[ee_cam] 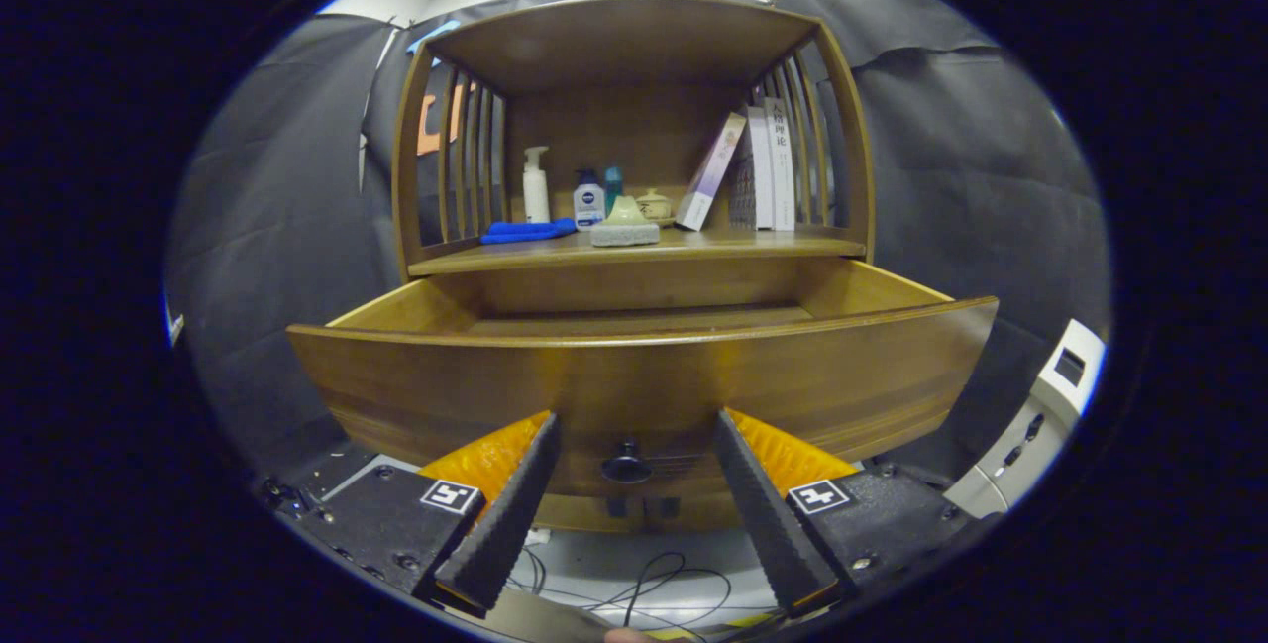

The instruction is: Pull open the drawer, take out the items inside it, and place them on the countertop above the cabinet.

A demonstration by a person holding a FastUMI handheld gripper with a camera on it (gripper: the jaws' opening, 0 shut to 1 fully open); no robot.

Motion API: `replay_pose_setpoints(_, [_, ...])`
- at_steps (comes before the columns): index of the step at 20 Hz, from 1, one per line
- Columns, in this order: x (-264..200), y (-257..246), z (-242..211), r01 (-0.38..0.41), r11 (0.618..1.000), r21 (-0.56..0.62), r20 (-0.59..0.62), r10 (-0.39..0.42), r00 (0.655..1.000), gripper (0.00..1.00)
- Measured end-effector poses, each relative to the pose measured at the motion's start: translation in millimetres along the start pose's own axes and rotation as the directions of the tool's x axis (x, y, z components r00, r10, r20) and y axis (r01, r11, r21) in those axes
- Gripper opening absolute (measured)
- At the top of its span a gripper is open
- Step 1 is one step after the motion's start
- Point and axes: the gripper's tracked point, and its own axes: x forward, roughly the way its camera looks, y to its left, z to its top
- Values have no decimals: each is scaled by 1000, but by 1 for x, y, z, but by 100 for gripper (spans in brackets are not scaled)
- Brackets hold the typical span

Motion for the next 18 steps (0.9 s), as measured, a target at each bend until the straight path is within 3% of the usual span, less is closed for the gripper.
replay_pose_setpoints(18, [42, 0, 24, -12, 1000, 11, 4, 12, 1000, 100])
